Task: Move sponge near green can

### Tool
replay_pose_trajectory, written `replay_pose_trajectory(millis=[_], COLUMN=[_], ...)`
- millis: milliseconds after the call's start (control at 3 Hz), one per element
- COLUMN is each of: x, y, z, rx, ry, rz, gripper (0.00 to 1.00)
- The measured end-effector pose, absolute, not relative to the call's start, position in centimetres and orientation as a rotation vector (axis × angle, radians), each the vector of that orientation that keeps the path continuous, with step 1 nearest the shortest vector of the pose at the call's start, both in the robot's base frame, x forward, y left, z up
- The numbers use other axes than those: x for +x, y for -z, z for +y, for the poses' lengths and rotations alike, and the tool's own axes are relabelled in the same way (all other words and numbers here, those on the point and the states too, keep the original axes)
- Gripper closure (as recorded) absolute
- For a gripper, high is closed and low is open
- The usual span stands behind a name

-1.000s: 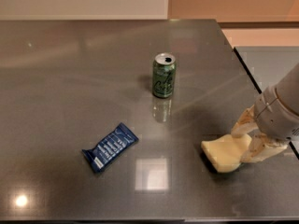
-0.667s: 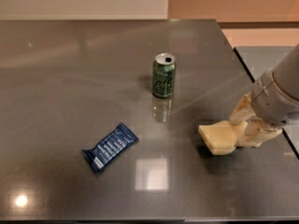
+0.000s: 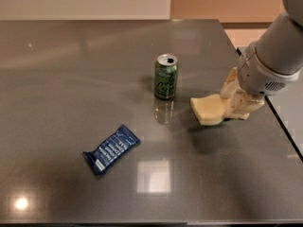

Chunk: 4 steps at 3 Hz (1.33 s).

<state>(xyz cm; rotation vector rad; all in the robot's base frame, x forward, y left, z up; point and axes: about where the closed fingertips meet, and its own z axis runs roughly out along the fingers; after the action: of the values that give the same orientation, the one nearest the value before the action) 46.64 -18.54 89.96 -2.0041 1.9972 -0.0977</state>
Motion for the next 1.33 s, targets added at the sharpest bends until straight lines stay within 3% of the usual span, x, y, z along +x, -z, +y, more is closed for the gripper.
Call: replay_pose_trajectory(millis=[667, 1000, 1333], x=[52.1, 53.5, 54.2], y=[-88.9, -87.8, -87.0], z=[-17.3, -16.9, -16.2], rx=[-1.924, -1.908, -1.905], ry=[0.105, 0.089, 0.067], rz=[2.033, 2.051, 2.056], gripper=[1.00, 0.82, 0.58])
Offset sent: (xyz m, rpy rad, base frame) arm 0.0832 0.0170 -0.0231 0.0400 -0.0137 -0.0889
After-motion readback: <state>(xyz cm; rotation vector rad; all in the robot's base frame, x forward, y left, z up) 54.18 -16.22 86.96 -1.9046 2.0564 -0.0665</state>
